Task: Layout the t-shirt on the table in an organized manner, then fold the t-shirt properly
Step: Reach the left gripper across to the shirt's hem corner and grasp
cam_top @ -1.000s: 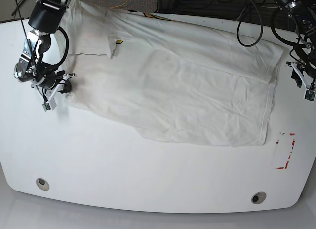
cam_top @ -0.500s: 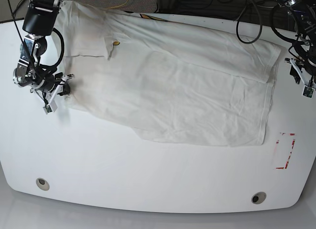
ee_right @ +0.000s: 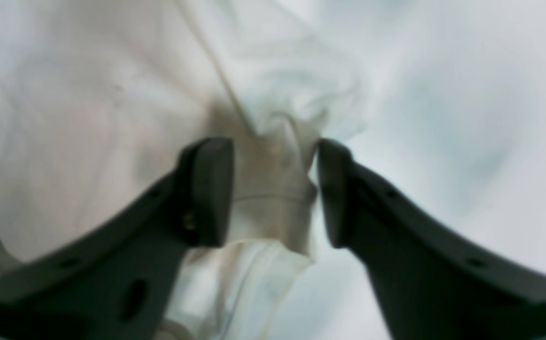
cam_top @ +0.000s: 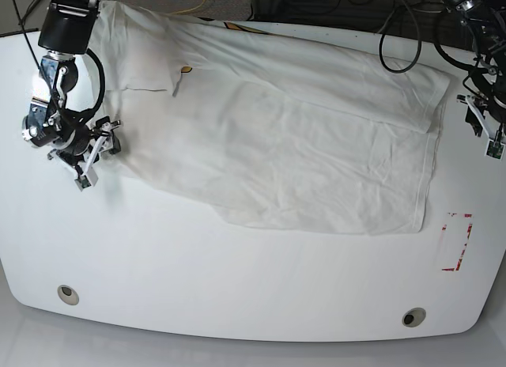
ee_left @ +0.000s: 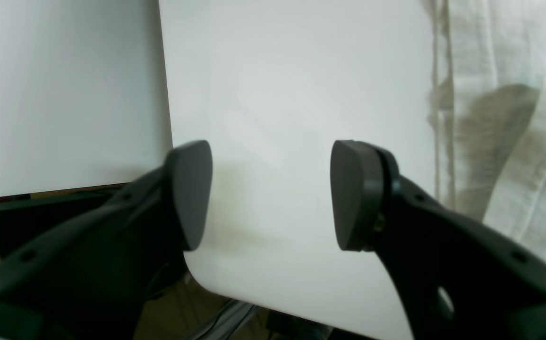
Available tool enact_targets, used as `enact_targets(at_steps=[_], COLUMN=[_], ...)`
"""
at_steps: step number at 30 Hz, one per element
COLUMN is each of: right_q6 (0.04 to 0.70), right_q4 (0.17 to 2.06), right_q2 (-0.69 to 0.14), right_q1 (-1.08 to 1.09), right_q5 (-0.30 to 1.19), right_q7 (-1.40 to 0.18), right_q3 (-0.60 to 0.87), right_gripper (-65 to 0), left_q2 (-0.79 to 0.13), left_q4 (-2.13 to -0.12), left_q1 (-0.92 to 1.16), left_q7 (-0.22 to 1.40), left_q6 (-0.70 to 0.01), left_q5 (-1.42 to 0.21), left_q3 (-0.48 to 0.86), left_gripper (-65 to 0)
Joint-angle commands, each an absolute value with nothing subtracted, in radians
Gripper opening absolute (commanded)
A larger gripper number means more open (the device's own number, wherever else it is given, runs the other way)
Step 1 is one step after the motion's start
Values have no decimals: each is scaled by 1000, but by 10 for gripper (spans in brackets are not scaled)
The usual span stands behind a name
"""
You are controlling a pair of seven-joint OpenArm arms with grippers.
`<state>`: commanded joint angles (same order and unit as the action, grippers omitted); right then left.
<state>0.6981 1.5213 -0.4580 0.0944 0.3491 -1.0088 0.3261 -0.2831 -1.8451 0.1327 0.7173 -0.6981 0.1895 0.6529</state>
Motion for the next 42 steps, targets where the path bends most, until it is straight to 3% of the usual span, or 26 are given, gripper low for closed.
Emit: enact_targets(at_steps=[8,21,31,39,42], right_q6=[698,698,698,698,698], right_q4=[1567,1452,1446,1451,1451], right_q2=[-437,-430,-430,-430,-430], right_q1=[122,173,165,145,142], right_q5=[343,343,343,346,348], right_q7=[-1015,-947,-941,-941,-941], right_q3=[325,269,263,265,265], right_gripper=[-265,-265,-265,-266,-266], left_q2=[-282,-156,-134,-156,-157], left_q4=[-1845,-1831,-1592,-1379,-1307], left_q1=[68,-128,-332,-432,-446], left_q7=[717,717,716,650,607], left_q6=[-698,-698,-698,-698,-698], left_q5=[189,193,193,191,191], left_q3=[588,513,512,512,513], left_gripper=[-285,-283,-280,-156,-149])
